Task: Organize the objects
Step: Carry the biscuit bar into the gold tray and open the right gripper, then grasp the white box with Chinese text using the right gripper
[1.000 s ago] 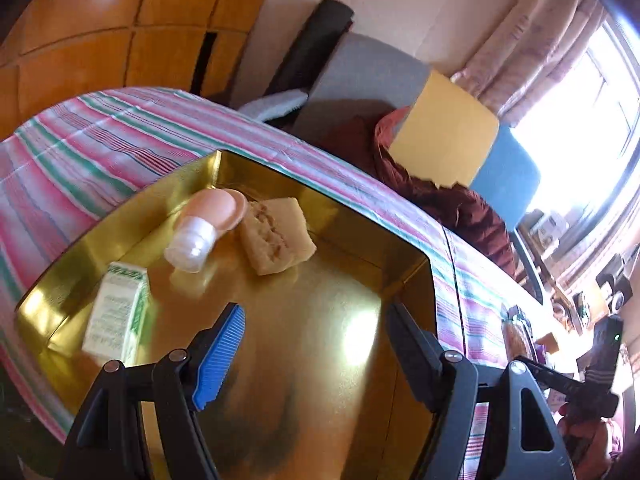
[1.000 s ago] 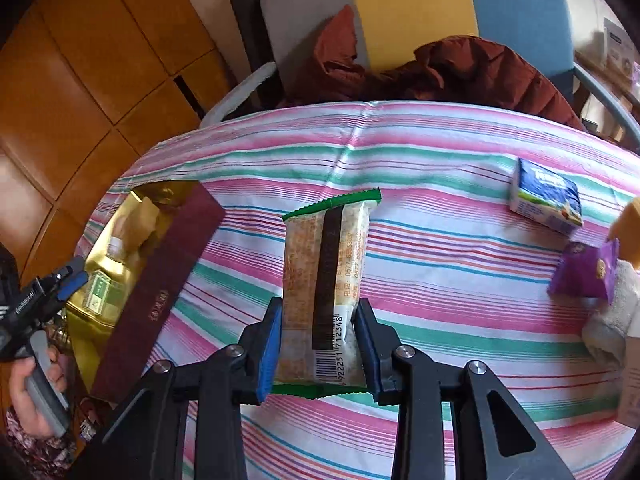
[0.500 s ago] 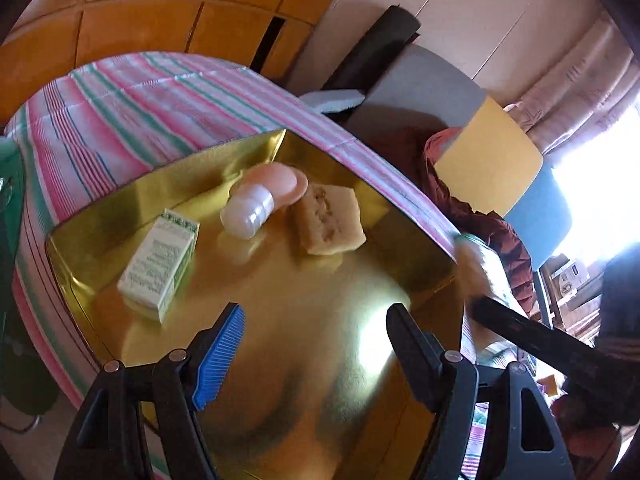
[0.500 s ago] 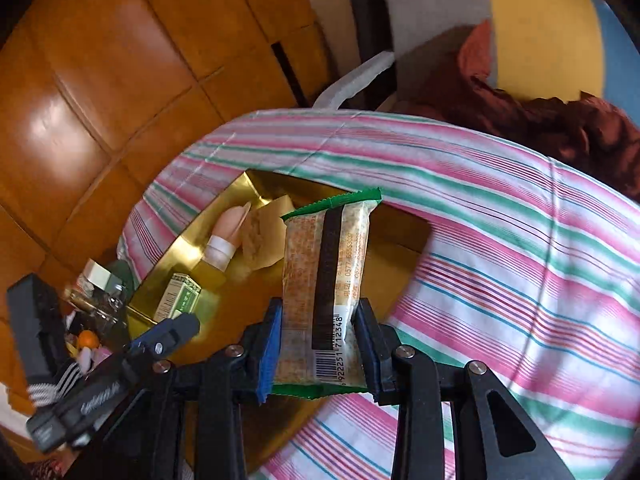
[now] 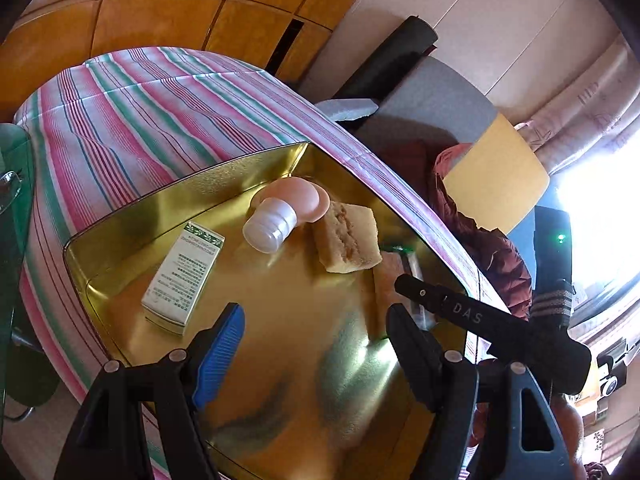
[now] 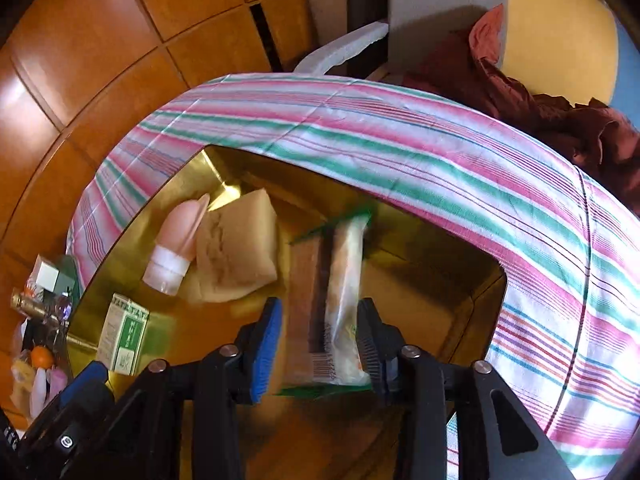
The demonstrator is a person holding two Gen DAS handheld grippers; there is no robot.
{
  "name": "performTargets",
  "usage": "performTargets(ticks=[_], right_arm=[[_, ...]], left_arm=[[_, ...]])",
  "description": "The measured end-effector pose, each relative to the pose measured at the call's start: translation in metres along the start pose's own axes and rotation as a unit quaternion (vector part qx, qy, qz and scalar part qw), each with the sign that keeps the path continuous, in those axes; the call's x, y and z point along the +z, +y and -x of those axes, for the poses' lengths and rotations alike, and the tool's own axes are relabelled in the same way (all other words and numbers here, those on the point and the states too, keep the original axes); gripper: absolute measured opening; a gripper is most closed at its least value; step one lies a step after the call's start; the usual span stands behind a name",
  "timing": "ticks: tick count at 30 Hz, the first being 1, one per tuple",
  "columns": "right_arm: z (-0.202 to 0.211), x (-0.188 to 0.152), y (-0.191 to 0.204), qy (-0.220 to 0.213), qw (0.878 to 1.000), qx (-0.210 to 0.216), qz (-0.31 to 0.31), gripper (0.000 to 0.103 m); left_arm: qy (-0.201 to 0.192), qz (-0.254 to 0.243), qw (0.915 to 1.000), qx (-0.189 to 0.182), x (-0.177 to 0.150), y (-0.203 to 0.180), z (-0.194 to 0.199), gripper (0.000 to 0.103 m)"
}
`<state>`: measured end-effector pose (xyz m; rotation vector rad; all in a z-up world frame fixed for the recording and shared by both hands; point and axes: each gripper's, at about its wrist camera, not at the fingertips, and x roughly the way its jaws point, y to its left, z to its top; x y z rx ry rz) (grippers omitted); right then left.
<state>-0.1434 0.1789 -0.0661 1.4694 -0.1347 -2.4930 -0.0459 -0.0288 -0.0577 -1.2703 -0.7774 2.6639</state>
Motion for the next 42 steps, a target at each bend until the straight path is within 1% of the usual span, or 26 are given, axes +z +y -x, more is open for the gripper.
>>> performTargets(ticks=[2,4,6,9,14,16,19,23,29,32,36,39,42], right_arm=[[0.006,-0.002,-0.001,-0.01,1.0,0.005,-0.001,0.044],[0.015,-0.006,-0.002,-0.024,1.0,0.007,-0.001,0.05],[0.025,-0.011,-0.002,-0.039,0.999,0.021,-0.004,0.053],[0.038,-0.018,0.0,-0.057,0.998,0.026,0.002,0.055],[0.061,-0.031,0.005,-0.073,0.997,0.038,0.007,0.059],[0.07,-0.038,0.007,-0.081,0.996,0.035,0.014,0.059],[0.084,-0.047,0.005,-0.093,0.995,0.018,0.023,0.061],[0.103,-0.063,-0.01,-0.105,0.994,0.013,0.013,0.062],[0.118,-0.094,-0.049,-0.097,0.995,-0.009,-0.016,0.062],[0.125,-0.114,-0.076,-0.085,0.995,-0.028,-0.033,0.062],[0.145,-0.147,-0.123,-0.076,0.992,-0.072,-0.066,0.062],[0.172,-0.171,-0.168,-0.086,0.984,-0.111,-0.113,0.063],[0.21,-0.193,-0.218,-0.117,0.965,-0.159,-0.172,0.063]], left_arm=[[-0.001,0.0,1.0,0.002,-0.001,0.001,0.0,0.074],[-0.001,0.0,1.0,0.001,-0.001,-0.001,0.0,0.074],[-0.001,-0.002,1.0,0.001,-0.002,-0.002,0.0,0.074],[0.0,-0.01,0.9999,-0.001,-0.005,-0.006,0.0,0.074],[0.003,-0.027,0.9996,-0.012,-0.011,-0.016,0.0,0.074],[0.006,-0.034,0.9993,-0.018,-0.013,-0.02,0.0,0.074],[0.004,-0.046,0.9987,-0.022,-0.017,-0.027,0.002,0.074],[0.005,-0.064,0.9974,-0.032,-0.022,-0.038,0.003,0.074],[0.011,-0.111,0.9926,-0.048,-0.038,-0.06,0.006,0.074],[0.021,-0.148,0.9865,-0.068,-0.048,-0.076,0.006,0.074],[0.016,-0.201,0.975,-0.093,-0.067,-0.098,0.015,0.074],[0.018,-0.234,0.9651,-0.115,-0.082,-0.112,0.019,0.074],[0.027,-0.254,0.9583,-0.128,-0.097,-0.122,0.019,0.074]])
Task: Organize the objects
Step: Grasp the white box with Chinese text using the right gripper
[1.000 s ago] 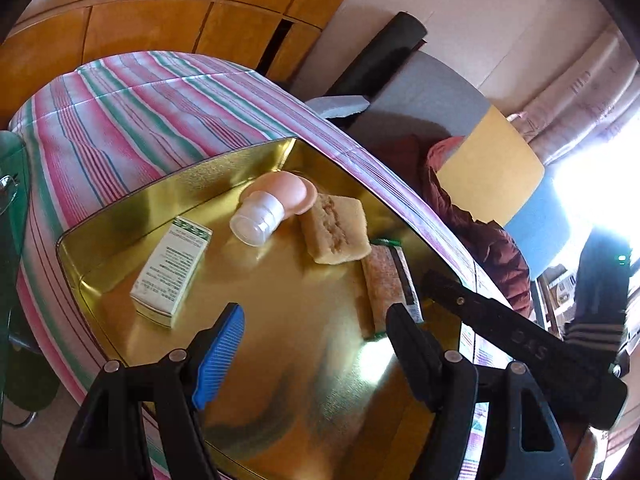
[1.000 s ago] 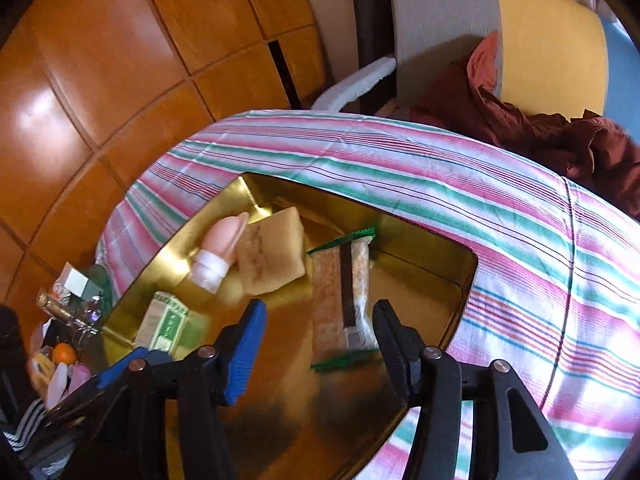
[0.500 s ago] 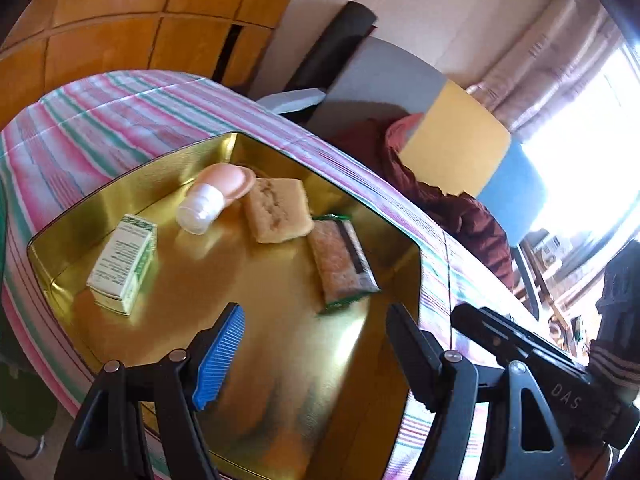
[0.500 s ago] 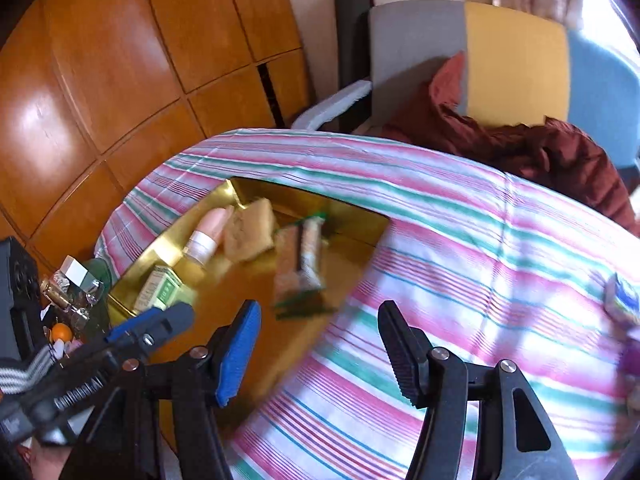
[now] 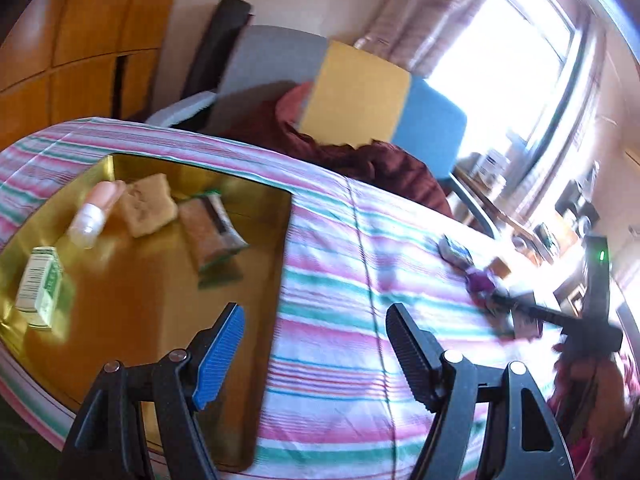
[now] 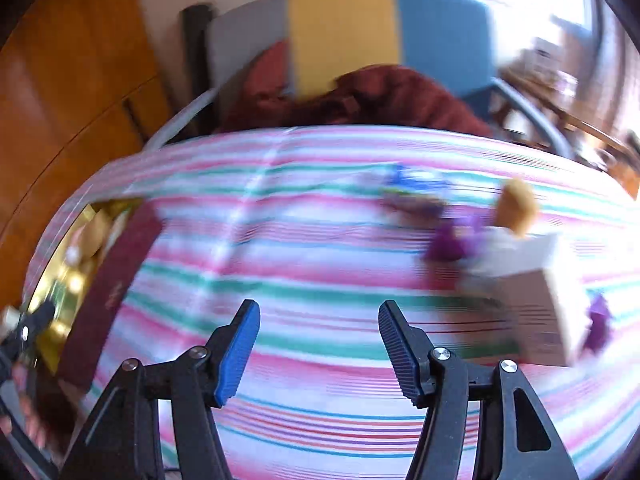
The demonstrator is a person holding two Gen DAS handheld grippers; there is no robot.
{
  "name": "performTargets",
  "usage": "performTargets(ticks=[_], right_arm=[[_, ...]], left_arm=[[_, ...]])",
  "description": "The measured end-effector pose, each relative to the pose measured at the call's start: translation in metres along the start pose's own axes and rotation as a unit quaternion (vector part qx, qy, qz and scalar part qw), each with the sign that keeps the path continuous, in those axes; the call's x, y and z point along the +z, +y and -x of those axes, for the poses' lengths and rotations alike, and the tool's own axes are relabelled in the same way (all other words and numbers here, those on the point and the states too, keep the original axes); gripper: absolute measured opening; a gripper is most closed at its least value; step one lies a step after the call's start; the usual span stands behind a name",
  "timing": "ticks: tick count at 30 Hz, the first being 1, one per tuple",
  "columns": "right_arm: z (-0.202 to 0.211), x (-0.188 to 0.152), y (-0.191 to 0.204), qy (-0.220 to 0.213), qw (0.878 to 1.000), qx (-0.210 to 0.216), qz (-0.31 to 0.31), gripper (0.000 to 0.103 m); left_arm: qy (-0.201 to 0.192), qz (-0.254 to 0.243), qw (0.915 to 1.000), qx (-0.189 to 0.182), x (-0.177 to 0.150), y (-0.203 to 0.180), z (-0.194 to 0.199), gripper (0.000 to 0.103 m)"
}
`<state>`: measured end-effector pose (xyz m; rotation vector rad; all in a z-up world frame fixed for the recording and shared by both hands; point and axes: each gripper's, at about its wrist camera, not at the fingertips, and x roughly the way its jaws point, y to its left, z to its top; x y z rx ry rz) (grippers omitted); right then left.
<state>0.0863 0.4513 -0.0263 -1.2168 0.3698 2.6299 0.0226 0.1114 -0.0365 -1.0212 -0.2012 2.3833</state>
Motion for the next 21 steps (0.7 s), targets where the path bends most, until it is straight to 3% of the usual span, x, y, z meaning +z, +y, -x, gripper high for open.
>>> performTargets(ticks=[5,11,13,16,21], right_arm=[[0.03,0.018,-0.093,-0.053,0.992,-0.07,-0.085,0.073],[0.018,0.021,-0.185,-0.044,0.974,-0.039,-0.219,0.073],[0.004,0.014,-0.2,-0.025,0.969,-0.009,-0.246,0.074],[-0.006,0.005,-0.205,-0.028,0.953,0.082,-0.291,0.074],[-0.027,-0.001,-0.158,0.034,0.943,0.209,-0.256,0.075]], left_arm=[[0.013,-0.028,0.9995,-0.011,-0.01,-0.021,-0.005,0.074],[0.018,-0.037,0.999,-0.016,-0.019,-0.029,-0.004,0.074],[0.022,-0.037,0.999,-0.013,-0.021,-0.029,-0.005,0.074],[0.027,-0.035,0.999,-0.006,-0.024,-0.028,-0.007,0.074],[0.033,-0.035,0.9988,-0.01,-0.028,-0.031,-0.011,0.074]])
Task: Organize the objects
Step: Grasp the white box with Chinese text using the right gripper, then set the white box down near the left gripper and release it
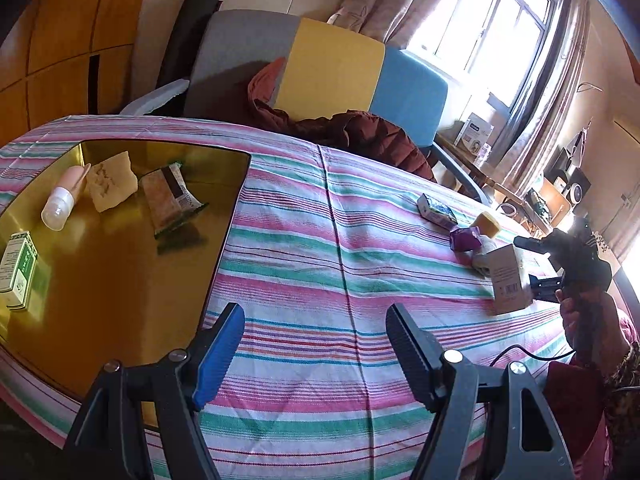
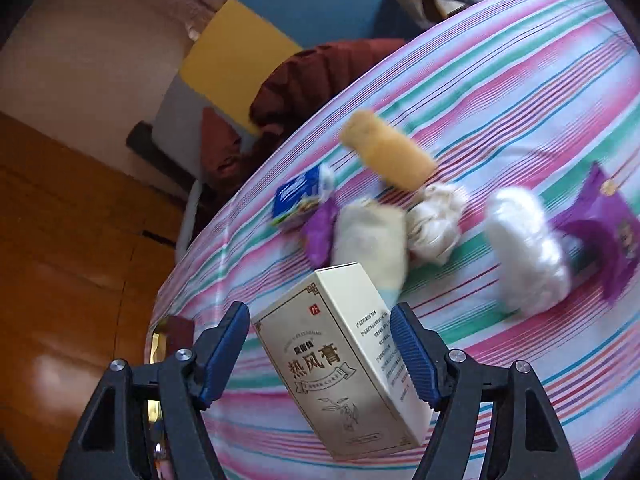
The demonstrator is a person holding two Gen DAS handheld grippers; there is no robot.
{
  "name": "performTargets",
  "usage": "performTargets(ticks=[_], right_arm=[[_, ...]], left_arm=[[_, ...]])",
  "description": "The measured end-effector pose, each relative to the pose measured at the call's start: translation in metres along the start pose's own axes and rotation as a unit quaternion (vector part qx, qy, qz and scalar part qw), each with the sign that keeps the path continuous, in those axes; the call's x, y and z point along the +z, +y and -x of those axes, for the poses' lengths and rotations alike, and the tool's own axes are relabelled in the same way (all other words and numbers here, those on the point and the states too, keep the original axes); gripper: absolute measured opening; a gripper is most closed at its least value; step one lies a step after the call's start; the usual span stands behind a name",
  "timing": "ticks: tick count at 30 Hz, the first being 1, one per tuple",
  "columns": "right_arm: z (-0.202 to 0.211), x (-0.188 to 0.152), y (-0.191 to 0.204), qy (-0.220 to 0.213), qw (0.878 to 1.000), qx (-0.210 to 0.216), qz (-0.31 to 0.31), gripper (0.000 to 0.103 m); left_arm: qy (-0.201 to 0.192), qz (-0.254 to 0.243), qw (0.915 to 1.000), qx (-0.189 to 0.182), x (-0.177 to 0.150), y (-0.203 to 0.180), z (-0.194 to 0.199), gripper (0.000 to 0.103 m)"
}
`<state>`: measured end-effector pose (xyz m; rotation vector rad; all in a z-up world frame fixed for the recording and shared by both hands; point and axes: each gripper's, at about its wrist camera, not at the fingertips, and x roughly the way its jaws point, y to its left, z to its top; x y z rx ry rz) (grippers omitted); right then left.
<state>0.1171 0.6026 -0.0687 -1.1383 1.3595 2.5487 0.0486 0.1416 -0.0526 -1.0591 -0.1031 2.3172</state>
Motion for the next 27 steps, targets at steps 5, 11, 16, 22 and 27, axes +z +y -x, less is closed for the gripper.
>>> performTargets(ticks=[5,11,16,22,27], right_arm=[[-0.023,-0.027,0.051,0.057,0.994,0.052,0.077,0.075],[-0.001,-0.001,0.053,-0.036,0.988,-0.097,0.114,0.076],[-0.02,0.021,0.038,-0.021,0.972,-0.194,0.131,0.066],[-0.042,0.031,0.013,-0.007,0.968,-0.22,0.123,0.063],[-0.049,0.033,0.012,0.004,0.959,-0.242,0.147,0.054]], left_arm=[[0.005,-0.015,0.9999,-0.001,-0.003,-0.008,-0.001,0.074],[0.009,-0.005,0.9999,-0.001,-0.004,-0.004,-0.002,0.074],[0.015,-0.011,0.9998,-0.004,-0.006,-0.01,-0.004,0.074],[0.021,-0.031,0.9993,-0.002,-0.008,-0.021,-0.006,0.074],[0.032,-0.041,0.9986,-0.009,-0.007,-0.036,-0.014,0.074]])
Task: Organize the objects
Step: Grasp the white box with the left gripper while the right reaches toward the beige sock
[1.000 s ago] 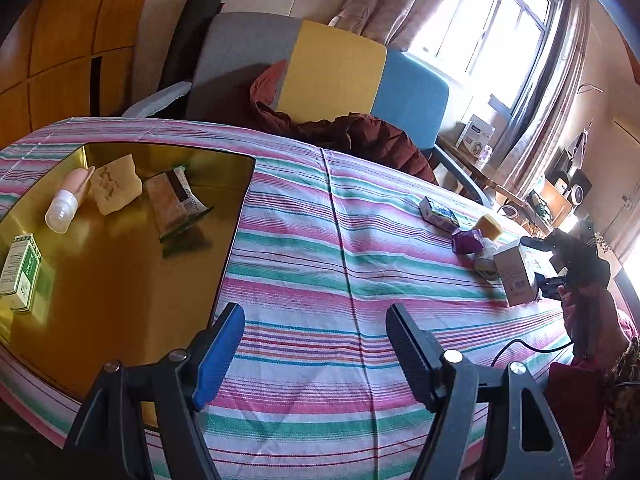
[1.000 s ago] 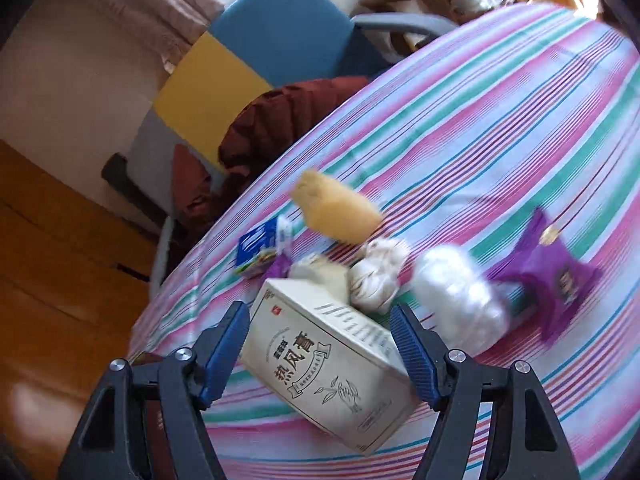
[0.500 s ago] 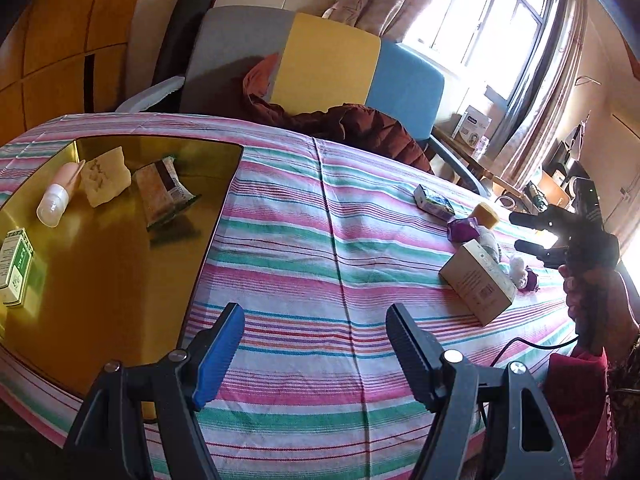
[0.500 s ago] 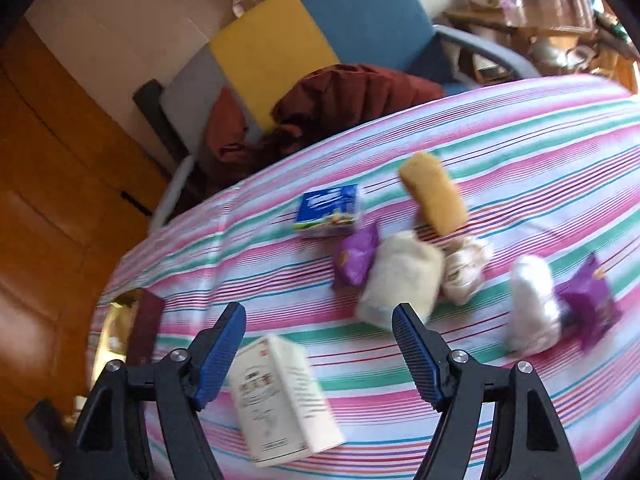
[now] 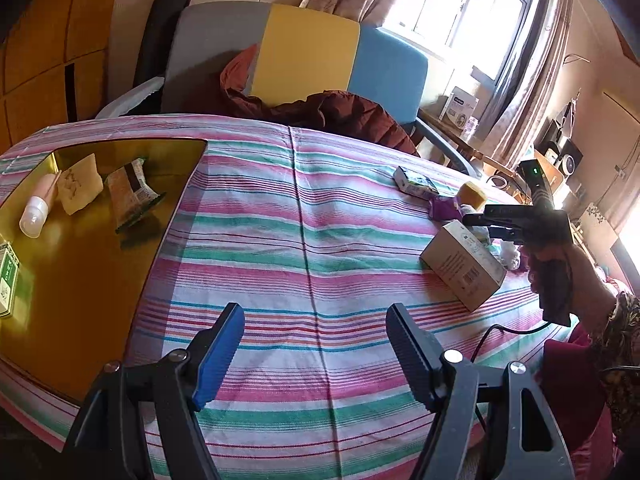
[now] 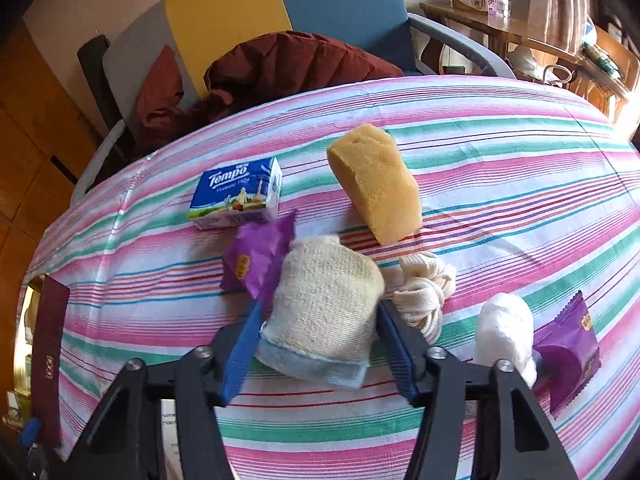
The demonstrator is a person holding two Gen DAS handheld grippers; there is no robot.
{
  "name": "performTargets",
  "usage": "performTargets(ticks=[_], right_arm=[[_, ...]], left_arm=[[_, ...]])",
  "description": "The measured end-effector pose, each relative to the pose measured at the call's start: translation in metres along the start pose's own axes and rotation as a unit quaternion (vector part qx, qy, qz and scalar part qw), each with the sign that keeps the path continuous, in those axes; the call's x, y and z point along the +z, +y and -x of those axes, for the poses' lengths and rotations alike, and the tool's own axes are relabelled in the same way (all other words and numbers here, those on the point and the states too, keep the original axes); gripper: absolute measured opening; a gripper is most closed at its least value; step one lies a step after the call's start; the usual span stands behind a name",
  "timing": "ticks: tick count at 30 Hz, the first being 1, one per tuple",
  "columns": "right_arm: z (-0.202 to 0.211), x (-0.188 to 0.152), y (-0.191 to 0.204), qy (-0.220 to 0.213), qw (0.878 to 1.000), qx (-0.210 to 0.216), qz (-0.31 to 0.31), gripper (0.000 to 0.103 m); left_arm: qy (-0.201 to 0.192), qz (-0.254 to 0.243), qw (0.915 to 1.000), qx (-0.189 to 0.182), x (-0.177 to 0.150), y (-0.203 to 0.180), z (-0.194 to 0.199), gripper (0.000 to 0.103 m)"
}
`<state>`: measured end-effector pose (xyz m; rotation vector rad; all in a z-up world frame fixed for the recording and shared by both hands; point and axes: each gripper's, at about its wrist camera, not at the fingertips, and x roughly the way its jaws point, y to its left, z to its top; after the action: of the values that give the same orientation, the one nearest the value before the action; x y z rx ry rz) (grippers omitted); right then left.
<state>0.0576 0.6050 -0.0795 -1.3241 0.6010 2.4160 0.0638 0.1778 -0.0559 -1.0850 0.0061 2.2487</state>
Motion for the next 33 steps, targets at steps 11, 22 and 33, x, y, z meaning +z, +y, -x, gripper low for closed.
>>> performTargets(ticks=[11,22,33], right_arm=[[0.017,-0.038,0.03,0.076,0.983,0.161,0.042,0.05],[0.018,-0.033,0.028,0.039,0.996,0.057,0.049,0.05],[0.021,-0.029,0.007,0.039,0.997,0.066,0.016,0.05]], left_arm=[[0.032,-0.018,0.999,-0.024,0.008,-0.031,-0.018,0.074],[0.092,-0.006,0.9935,-0.068,0.025,-0.088,-0.058,0.08],[0.165,-0.025,0.9859,-0.012,0.03,-0.151,-0.118,0.083]])
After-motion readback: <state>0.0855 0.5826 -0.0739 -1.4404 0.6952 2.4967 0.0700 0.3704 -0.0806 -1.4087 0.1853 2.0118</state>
